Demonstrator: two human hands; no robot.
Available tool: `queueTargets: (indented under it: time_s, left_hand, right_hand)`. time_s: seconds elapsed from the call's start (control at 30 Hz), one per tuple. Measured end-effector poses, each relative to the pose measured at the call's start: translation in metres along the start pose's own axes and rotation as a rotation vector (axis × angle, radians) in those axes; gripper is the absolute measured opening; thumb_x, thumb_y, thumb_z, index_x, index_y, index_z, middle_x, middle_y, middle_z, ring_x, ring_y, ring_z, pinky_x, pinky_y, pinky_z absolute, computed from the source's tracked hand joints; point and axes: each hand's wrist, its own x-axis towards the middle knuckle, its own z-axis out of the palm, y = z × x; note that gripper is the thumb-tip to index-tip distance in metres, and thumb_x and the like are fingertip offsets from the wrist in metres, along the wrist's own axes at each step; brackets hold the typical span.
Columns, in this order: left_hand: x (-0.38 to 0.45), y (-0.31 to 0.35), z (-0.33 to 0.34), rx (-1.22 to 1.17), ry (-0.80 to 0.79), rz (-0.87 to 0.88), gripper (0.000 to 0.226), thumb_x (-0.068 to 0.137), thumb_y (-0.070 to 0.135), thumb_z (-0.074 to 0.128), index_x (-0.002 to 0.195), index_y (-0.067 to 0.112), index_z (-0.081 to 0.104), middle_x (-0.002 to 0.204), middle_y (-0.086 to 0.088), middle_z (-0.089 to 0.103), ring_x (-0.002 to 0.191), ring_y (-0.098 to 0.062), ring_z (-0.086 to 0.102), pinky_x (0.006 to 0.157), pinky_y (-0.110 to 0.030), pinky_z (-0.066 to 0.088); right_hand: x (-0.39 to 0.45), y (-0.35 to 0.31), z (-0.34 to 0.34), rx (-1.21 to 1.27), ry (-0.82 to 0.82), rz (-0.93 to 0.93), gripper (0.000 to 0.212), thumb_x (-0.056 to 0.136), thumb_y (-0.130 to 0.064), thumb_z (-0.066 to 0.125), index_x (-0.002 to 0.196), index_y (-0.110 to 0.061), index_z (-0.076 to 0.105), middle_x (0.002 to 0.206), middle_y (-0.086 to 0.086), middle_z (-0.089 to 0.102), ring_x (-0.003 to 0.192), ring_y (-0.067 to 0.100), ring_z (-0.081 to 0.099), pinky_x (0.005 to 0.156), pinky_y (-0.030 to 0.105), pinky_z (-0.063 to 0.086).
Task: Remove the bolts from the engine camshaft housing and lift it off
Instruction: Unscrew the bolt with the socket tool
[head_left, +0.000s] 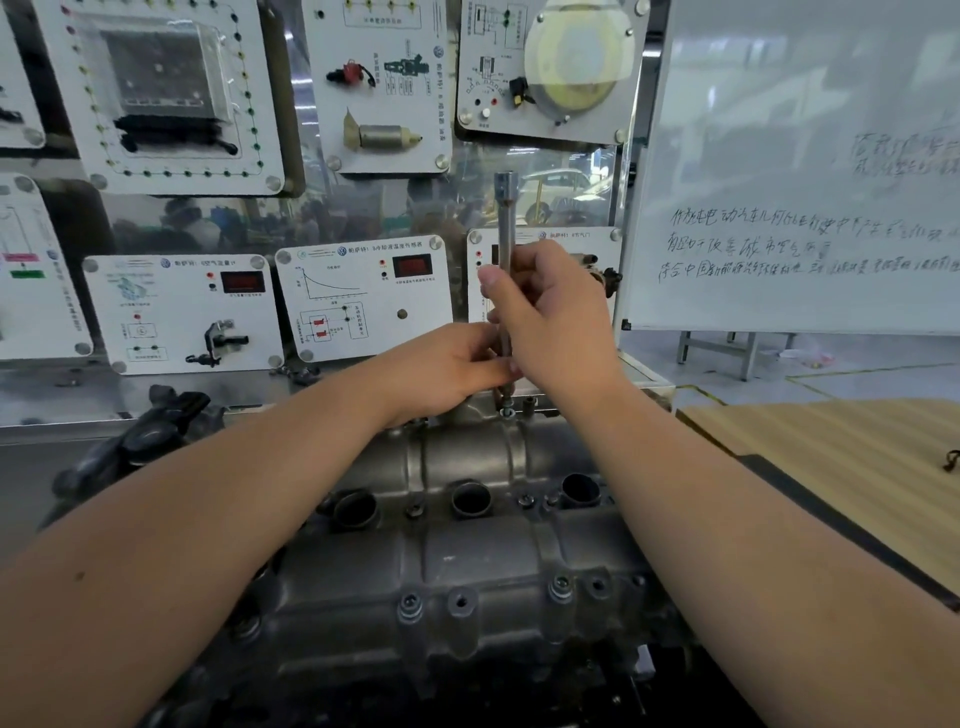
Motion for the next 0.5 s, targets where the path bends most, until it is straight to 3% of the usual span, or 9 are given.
queueTargets:
  time_s: [0.2,0.27,0.33,0.43,0.5]
  left_hand:
    - [-0.0050,-0.0040,-0.0025,-0.105,0.001,-0.050,0.025,0.104,0.027,0.056,0.125,0.017,0.066,0.121,0.003,0.073,0.116,-0.005,0.064,0.107,-0.032,0.044]
    - [-0.0061,-0.0041,-0.0030,-0.127,-0.002,-0.050,0.028,0.104,0.029,0.056,0.128,0.018,0.065,0.124,0.004,0.072,0.121,-0.008,0.062,0.112,-0.038,0.042]
    - [-0.0048,-0.0030,-0.0036,-0.086,-0.015,-0.036,0.030,0.102,0.036,0.058,0.128,0.021,0.063,0.122,0.002,0.072,0.119,-0.016,0.064,0.110,-0.046,0.044]
    - [-0.0033,-0.0003,-0.0032,-0.012,-0.026,-0.007,0.031,0.102,0.038,0.060,0.129,0.022,0.059,0.118,-0.002,0.072,0.115,-0.022,0.065,0.105,-0.051,0.047]
    - [-0.0037,0.0002,-0.0023,-0.018,-0.023,-0.003,0.033,0.100,0.039,0.060,0.128,0.022,0.059,0.119,-0.002,0.072,0.115,-0.022,0.065,0.105,-0.052,0.047]
  right_hand:
    - [0.0007,0.0017,-0.0019,-0.026,-0.034,0.001,0.020,0.102,-0.030,0.051,0.105,-0.014,0.064,0.084,-0.015,0.071,0.070,0.000,0.070,0.065,0.038,0.060]
    - [0.0000,0.0024,-0.0021,-0.004,-0.036,-0.009,0.023,0.101,-0.030,0.052,0.118,-0.016,0.059,0.085,-0.005,0.074,0.071,0.008,0.071,0.068,0.043,0.060]
    - [-0.0014,0.0019,-0.0011,0.042,-0.030,0.001,0.028,0.098,-0.034,0.057,0.124,-0.022,0.056,0.086,-0.004,0.075,0.073,0.010,0.070,0.071,0.039,0.058]
    - [-0.0023,0.0004,-0.0002,0.036,0.017,0.005,0.025,0.094,-0.038,0.066,0.113,-0.022,0.064,0.082,-0.015,0.070,0.077,0.003,0.066,0.073,0.028,0.054]
    - [-0.0015,0.0005,-0.0004,0.022,0.048,0.016,0.018,0.096,-0.034,0.065,0.104,-0.018,0.067,0.078,-0.016,0.067,0.079,0.004,0.065,0.073,0.028,0.053]
